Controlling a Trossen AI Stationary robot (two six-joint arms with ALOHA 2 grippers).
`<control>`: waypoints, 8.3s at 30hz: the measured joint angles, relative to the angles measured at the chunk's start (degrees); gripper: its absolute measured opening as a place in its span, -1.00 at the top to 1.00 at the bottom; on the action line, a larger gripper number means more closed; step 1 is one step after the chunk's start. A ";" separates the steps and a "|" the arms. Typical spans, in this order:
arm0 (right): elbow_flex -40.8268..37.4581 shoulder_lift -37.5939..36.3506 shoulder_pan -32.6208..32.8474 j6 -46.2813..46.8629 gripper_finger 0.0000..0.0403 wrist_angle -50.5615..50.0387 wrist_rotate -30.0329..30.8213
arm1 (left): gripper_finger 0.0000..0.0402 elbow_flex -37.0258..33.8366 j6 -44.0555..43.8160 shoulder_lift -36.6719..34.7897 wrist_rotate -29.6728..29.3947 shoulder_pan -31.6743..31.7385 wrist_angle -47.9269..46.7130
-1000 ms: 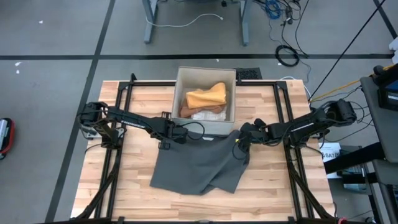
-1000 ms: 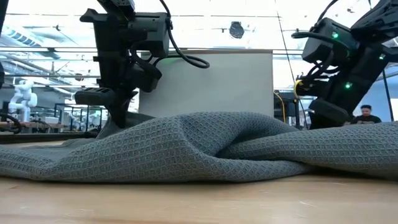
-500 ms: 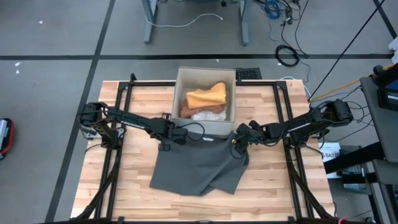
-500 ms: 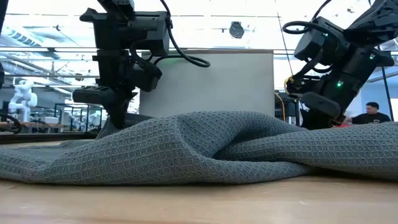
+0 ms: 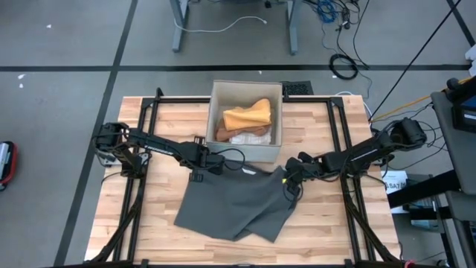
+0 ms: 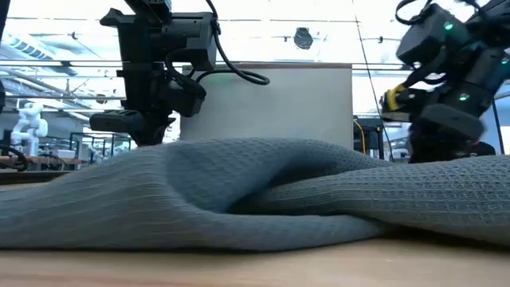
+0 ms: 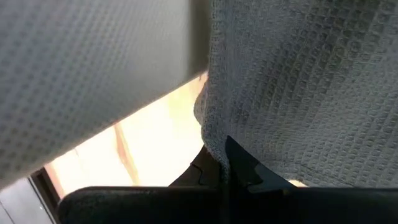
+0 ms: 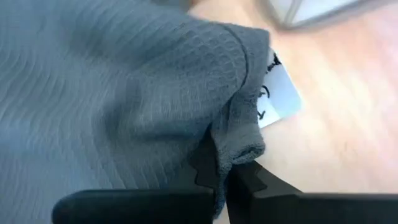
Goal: Fold towel
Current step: Fold the orange towel
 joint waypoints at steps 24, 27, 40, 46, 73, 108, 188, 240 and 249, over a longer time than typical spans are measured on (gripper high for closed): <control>0.03 -36.01 22.11 -6.41 1.00 -2.31 15.52 | 1.00 2.61 -1.82 0.00 -10.65 -3.15 -0.55; 0.10 -39.01 24.39 -12.58 1.00 1.74 15.64 | 1.00 5.79 -1.81 0.00 -15.11 -4.45 -0.57; 6.52 -48.23 34.26 -34.29 1.00 0.89 7.47 | 1.00 31.74 -3.79 -0.02 -41.51 -10.34 -21.44; 16.96 -48.67 36.80 -33.81 1.00 -15.18 12.79 | 1.00 43.60 -8.02 -0.07 -51.60 -13.24 -31.79; 26.96 -44.99 37.02 -28.58 1.00 -26.19 2.06 | 1.00 53.83 -1.94 -0.05 -32.00 -20.30 -35.10; 10.41 -43.97 36.97 -11.88 1.00 -19.23 -0.20 | 1.00 43.08 -13.84 0.18 -3.84 -27.71 -31.97; -14.40 -0.83 36.03 2.68 0.26 41.24 24.31 | 0.55 -0.37 -21.26 11.82 2.58 -45.78 37.93; -14.38 -0.85 30.43 15.86 0.26 23.16 25.93 | -0.10 -0.48 -27.78 11.98 9.68 -49.99 55.63; -14.40 -0.85 30.43 15.97 0.26 23.21 25.97 | -0.10 -0.48 -28.66 11.97 10.26 -48.54 58.65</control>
